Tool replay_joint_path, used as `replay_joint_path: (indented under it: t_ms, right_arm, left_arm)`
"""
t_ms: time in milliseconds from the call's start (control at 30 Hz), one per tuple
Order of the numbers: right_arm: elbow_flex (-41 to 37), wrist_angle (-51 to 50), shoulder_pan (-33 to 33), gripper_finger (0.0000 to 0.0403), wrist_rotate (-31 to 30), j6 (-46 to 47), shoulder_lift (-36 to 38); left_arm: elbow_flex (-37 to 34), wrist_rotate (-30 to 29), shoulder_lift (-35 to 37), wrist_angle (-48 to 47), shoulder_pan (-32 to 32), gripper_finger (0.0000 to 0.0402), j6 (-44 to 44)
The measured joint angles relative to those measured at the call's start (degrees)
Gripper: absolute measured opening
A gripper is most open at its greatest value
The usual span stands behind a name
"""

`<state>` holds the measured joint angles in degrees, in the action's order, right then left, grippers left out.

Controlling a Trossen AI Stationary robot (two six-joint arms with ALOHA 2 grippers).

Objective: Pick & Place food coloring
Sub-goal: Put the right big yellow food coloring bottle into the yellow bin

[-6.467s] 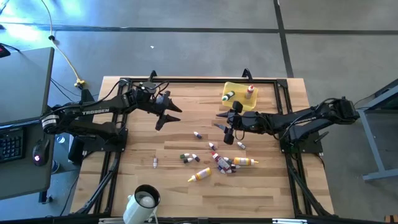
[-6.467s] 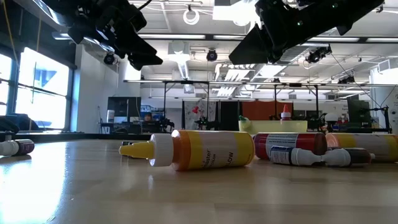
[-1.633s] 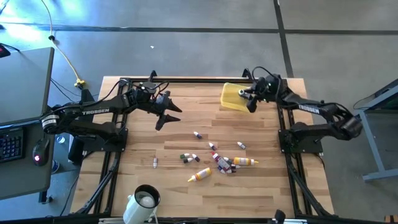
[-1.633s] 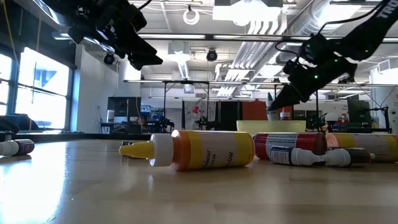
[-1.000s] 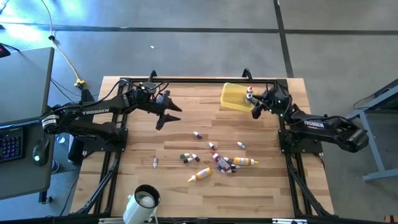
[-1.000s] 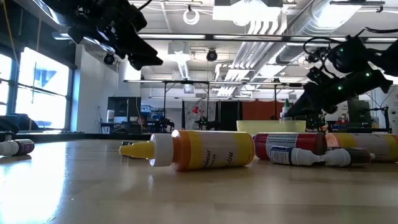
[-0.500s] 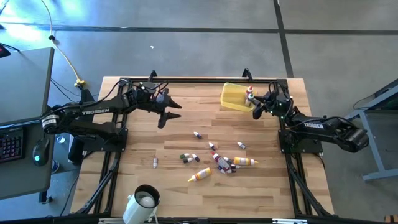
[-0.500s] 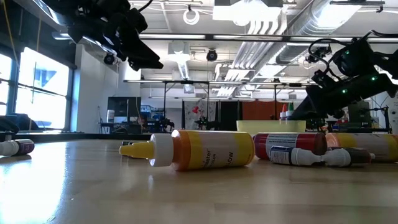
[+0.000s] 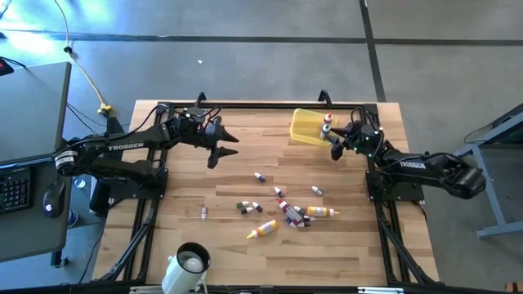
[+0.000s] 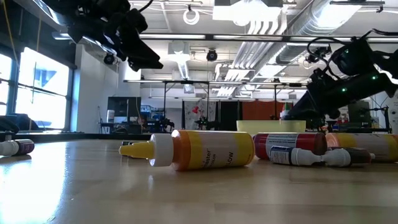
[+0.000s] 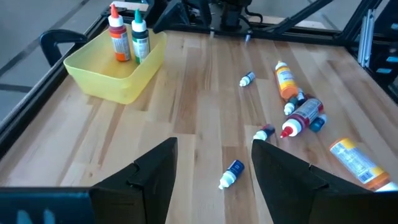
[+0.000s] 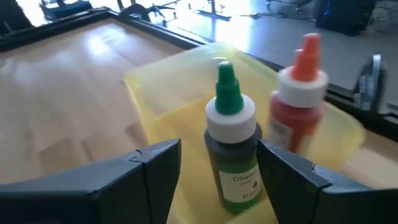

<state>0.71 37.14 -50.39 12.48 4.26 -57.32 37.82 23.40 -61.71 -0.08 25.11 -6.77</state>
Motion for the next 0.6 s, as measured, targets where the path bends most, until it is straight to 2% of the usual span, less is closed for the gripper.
replay_joint_path:
  t_ms: [167, 300, 500, 600]
  right_arm:
    - [2.6, -2.9, 3.9, 0.0204, -4.6, -1.6, 0.1]
    - [6.1, -9.3, 6.5, 0.0204, -14.1, -6.7, 0.1]
    - [15.7, -23.4, 10.5, 0.0204, -23.4, -12.4, 0.1]
    - [23.1, -34.4, 13.2, 0.0204, -28.4, -15.5, 0.1]
  left_arm:
    - [0.0, 0.0, 0.0, 0.5, 0.0, 0.0206, 0.2]
    - [0.0, 0.0, 0.0, 0.5, 0.0, 0.0206, 2.7]
    - [0.0, 0.0, 0.0, 0.4, 0.0, 0.0206, 4.3]
    - [0.0, 0.0, 0.0, 0.4, 0.0, 0.0206, 4.3]
